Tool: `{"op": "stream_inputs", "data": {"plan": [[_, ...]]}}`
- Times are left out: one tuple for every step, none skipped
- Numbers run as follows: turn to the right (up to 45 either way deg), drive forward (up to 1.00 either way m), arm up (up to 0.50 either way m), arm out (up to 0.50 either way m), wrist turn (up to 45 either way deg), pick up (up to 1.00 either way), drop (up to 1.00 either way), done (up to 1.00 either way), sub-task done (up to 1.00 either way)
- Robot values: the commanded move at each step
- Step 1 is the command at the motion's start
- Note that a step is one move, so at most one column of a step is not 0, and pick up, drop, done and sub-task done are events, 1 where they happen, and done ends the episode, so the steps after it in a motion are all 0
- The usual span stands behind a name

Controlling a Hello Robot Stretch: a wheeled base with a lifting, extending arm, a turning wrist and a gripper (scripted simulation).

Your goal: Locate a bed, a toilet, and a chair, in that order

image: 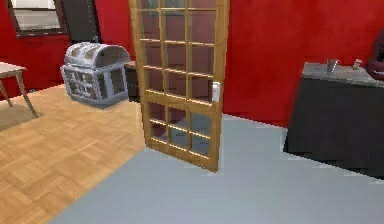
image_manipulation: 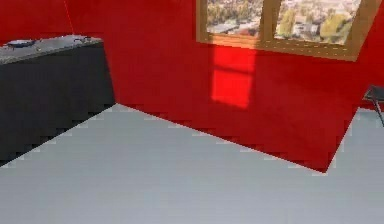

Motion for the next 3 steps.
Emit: {"op": "stream_inputs", "data": {"plan": [[0.0,0.1,0.0,0.0,0.0,0.0,0.0,0.0,0.0],[-12.0,0.0,0.0,0.0,0.0,0.0,0.0,0.0,0.0],[0.0,0.45,0.0,0.0,0.0,0.0,0.0,0.0,0.0]]}}
